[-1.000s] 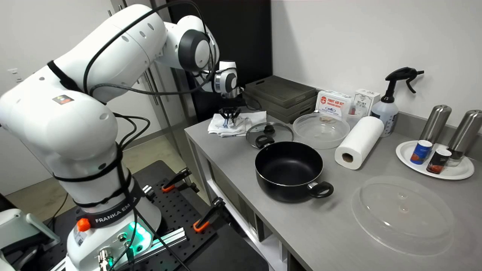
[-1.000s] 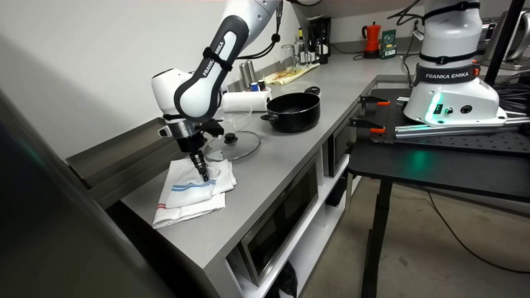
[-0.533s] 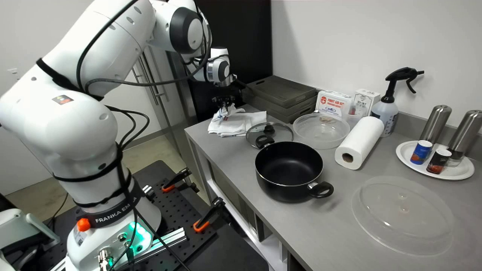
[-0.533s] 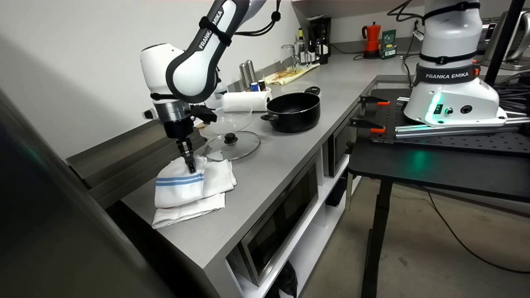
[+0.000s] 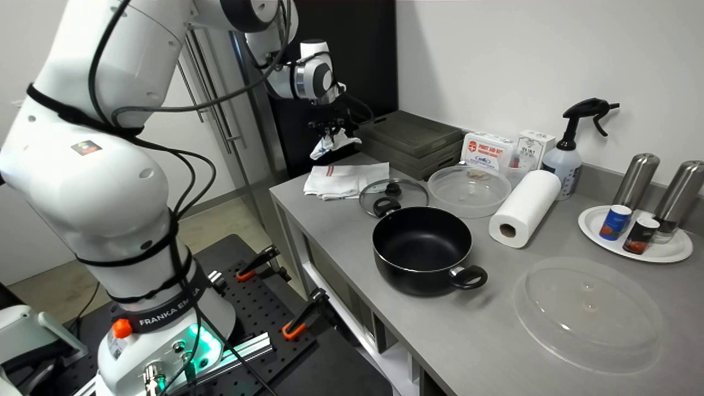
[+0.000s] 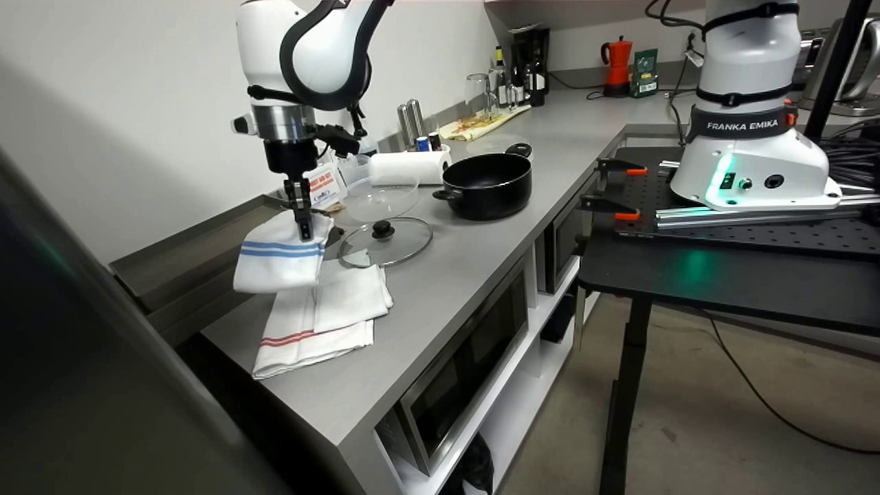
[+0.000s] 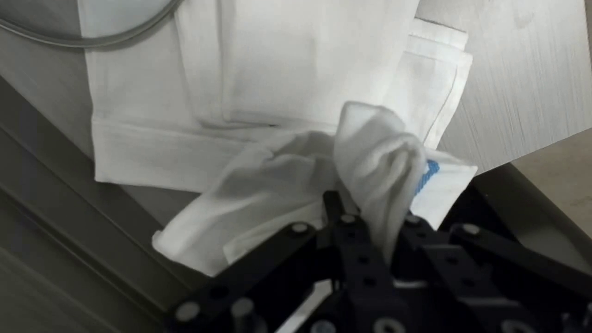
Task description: Pick up the towel from the countertop, wipe inside the black pot and put the towel back on the table.
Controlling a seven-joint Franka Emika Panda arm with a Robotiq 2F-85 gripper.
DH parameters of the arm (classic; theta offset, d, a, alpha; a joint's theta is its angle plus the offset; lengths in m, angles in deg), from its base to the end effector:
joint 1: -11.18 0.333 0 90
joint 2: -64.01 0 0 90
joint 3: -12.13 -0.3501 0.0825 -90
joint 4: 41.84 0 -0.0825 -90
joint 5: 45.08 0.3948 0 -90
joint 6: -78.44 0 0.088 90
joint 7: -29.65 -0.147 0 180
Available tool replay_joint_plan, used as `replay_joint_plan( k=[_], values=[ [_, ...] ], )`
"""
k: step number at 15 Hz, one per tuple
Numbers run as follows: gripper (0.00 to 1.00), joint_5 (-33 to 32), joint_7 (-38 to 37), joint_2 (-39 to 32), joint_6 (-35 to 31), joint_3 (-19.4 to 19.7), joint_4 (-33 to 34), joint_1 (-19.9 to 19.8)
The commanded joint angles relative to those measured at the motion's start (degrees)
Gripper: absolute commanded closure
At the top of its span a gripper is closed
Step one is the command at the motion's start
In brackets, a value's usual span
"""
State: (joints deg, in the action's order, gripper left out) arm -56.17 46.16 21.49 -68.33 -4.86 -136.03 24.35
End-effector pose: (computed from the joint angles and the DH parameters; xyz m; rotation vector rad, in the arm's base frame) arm 0.6578 0.3484 0.1942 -2.7501 -1.2789 -0.3107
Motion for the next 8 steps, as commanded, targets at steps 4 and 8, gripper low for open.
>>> replay_joint_plan(
  k=[4,8],
  values=[
    [0.97,5.4,-2.5,16.0,-9.5,0.6,-20.0,-5.3],
    [0.97,9.1,-3.1,25.0,-11.9,0.8,-29.8,-8.6]
  ],
)
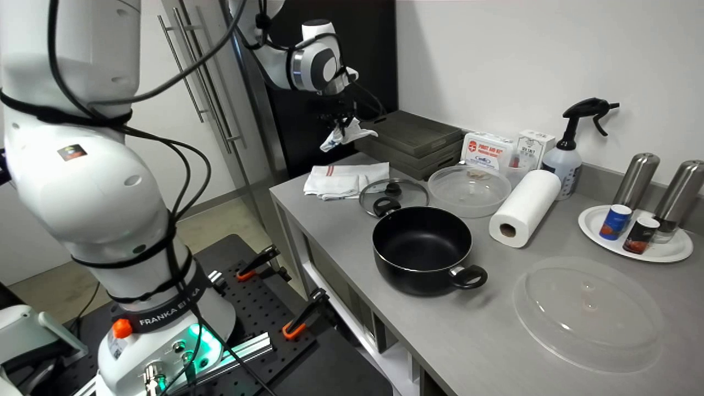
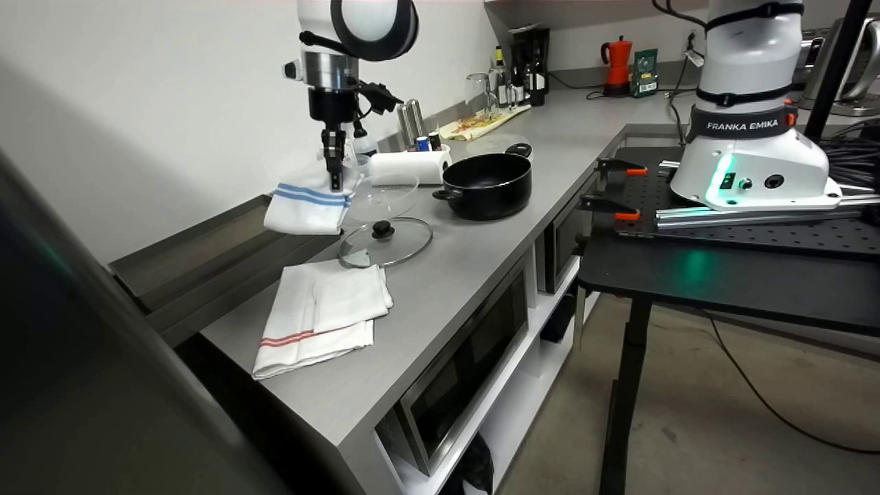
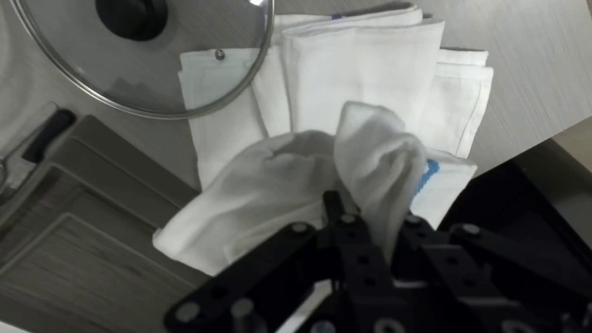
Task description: Pick up the towel from the countertop, wipe inside the black pot and put the towel back on the table.
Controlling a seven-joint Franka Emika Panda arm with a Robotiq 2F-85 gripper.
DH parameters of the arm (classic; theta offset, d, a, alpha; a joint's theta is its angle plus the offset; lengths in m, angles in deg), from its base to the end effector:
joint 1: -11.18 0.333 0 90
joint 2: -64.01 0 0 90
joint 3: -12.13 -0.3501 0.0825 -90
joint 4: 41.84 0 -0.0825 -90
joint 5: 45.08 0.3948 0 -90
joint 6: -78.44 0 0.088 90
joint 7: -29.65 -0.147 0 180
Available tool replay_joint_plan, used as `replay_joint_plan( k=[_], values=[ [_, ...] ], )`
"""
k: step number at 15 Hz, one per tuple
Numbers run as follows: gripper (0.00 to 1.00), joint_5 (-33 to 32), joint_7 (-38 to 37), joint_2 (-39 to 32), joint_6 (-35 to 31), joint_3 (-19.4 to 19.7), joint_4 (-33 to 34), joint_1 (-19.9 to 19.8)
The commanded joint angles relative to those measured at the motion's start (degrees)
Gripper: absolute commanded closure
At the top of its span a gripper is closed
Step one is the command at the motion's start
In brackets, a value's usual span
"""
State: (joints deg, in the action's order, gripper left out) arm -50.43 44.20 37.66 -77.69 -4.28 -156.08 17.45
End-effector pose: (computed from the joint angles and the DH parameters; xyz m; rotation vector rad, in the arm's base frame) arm 0.6201 0.2519 0.2512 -2.8447 -1.0111 -0.4366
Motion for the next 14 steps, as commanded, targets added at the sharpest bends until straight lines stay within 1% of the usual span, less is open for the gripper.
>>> replay_joint_plan(
  k=[1,3,7,14],
  values=[
    [0.97,4.5,-1.1,11.2,-2.3,0.3,-11.9,-2.4],
    [0.97,6.6,-1.0,15.2,-1.5,0.9,-15.5,-3.4],
    [0.97,10.2,-1.1,22.2,-0.7,3.3,-21.7,-4.0],
    [0.97,18.0,0.2,30.8,-0.4,10.0,-31.0,-4.6]
  ],
)
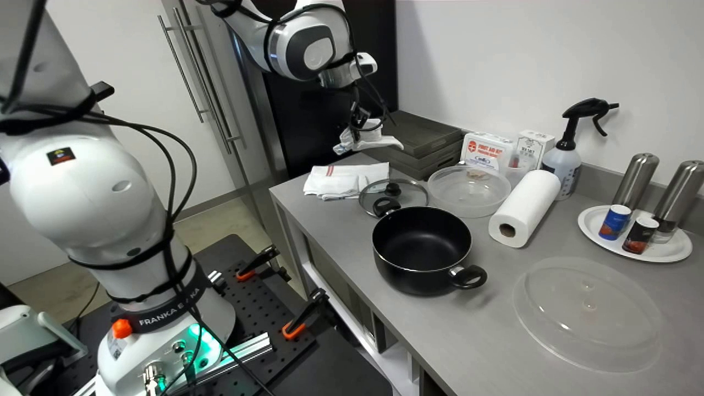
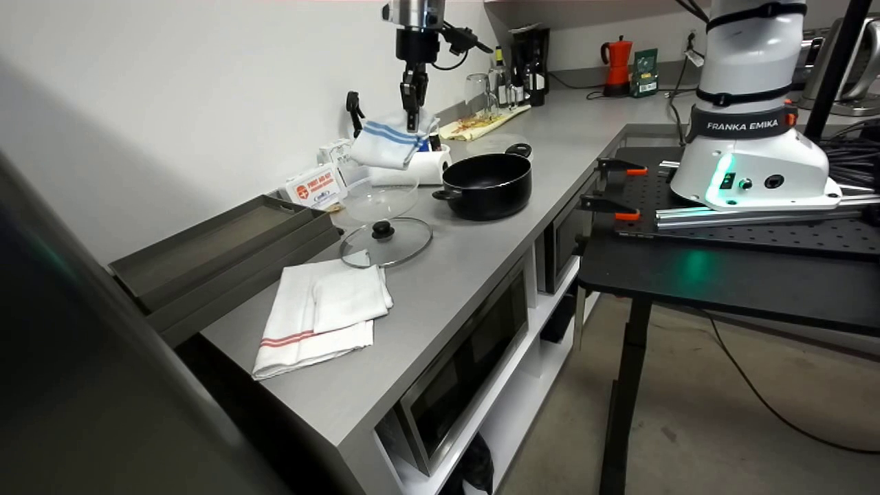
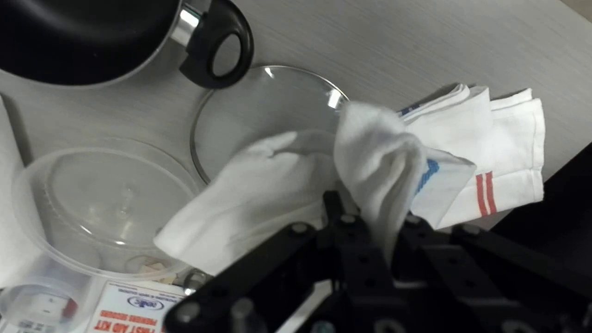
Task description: Pick up the towel from the countertop, wipe inside the black pot and put the towel back on the table.
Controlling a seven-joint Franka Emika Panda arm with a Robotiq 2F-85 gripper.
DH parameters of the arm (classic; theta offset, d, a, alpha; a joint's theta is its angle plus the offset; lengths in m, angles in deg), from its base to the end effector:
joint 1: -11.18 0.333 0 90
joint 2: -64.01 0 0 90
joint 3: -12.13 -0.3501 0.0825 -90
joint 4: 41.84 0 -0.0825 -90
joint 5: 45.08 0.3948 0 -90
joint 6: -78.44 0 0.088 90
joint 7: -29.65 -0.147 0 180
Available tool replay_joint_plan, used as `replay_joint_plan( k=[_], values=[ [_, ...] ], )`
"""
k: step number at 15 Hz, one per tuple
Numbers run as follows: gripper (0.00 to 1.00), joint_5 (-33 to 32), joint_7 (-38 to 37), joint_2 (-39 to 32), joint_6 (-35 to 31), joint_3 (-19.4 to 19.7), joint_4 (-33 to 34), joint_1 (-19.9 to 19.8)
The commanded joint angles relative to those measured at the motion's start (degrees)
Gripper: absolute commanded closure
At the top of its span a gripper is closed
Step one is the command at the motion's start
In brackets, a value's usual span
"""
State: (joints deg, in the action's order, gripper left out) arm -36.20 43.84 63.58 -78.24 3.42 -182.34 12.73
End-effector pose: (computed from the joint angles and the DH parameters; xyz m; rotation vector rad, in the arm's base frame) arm 0.5147 0.0896 0.3102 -3.0078 -0.4433 -0.4236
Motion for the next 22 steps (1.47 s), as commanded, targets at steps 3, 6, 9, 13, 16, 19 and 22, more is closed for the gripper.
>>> replay_joint_plan(
  k=[3,6,9,13,16,19,22],
  values=[
    [0.97,7.4,1.8,7.6,0.1,5.7,-8.4,0.0],
    [0.97,11.7,3.9,9.7,0.4,9.8,-11.3,-0.2],
    [0.97,15.7,6.8,11.1,0.9,14.3,-13.4,-0.8],
    [0.97,18.9,9.3,11.9,1.0,18.9,-14.8,-2.0],
    [0.89,17.4,8.2,9.8,0.1,19.1,-13.9,-2.1],
    [0.89,17.4,8.2,9.6,0.1,18.9,-13.9,-2.1],
    [0.89,17.4,8.2,9.6,0.1,18.8,-13.9,-2.1]
  ],
)
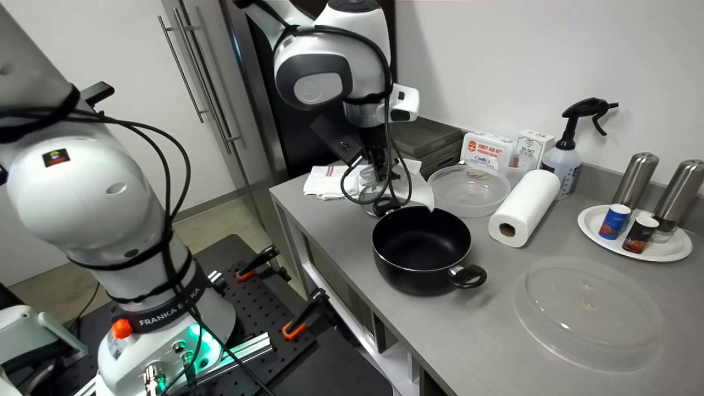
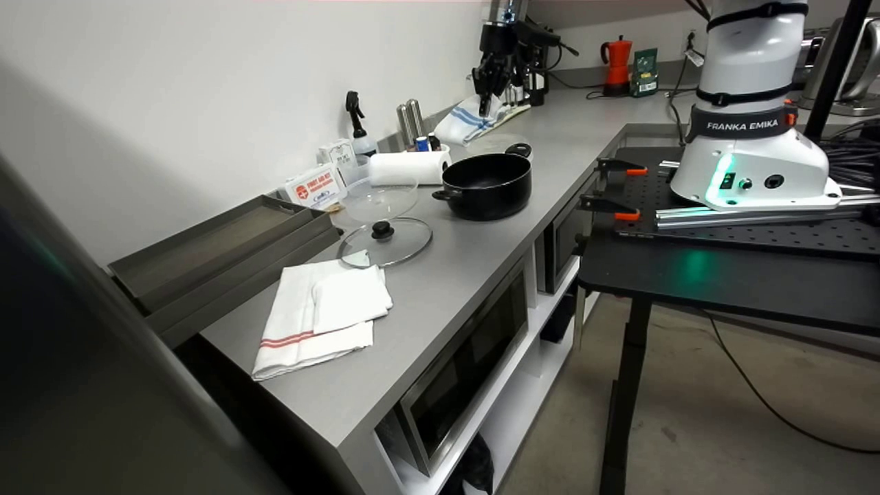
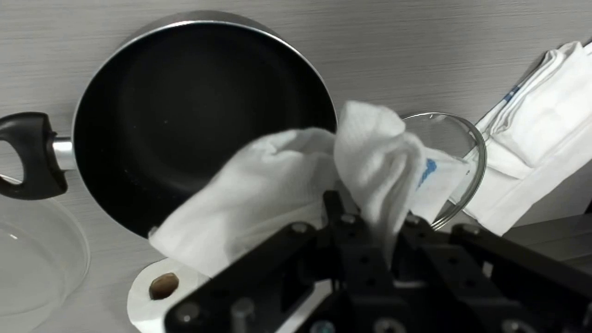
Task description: Pick up the towel from the countertop, wipe inside the black pot and put the towel back on the table.
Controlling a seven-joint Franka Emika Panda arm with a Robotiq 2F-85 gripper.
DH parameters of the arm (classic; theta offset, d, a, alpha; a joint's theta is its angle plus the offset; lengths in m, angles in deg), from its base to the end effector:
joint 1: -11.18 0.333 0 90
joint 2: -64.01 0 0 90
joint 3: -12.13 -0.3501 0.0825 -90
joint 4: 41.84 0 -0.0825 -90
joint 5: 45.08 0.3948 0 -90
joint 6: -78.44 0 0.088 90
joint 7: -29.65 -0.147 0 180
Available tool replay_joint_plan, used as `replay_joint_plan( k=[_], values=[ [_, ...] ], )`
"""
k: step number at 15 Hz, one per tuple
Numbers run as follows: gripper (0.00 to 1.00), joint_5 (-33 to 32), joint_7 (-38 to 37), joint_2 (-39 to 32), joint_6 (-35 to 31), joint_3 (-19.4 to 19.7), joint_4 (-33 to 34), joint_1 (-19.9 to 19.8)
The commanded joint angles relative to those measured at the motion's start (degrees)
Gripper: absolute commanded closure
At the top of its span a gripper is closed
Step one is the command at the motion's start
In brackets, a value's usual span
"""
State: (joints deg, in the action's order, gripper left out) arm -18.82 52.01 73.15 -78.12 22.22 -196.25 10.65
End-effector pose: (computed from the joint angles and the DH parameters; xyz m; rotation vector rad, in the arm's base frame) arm 0.4229 -0.0870 0.2848 -2.9187 0.2935 -0.3654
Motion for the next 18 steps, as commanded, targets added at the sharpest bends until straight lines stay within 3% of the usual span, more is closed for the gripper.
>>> replay_joint_plan(
  k=[1,2,16,18],
  values=[
    [0.89,0.0,0.0,0.0,0.0,0.0,0.0,0.0],
    [0.97,0.0,0.0,0.0,0.0,0.0,0.0,0.0],
    [0.97,-3.9,-4.7,-14.8,-0.7,0.4,5.3,-0.3],
    [0.97,-6.2,-6.8,-17.0,-0.1,-1.6,7.1,-3.3]
  ],
)
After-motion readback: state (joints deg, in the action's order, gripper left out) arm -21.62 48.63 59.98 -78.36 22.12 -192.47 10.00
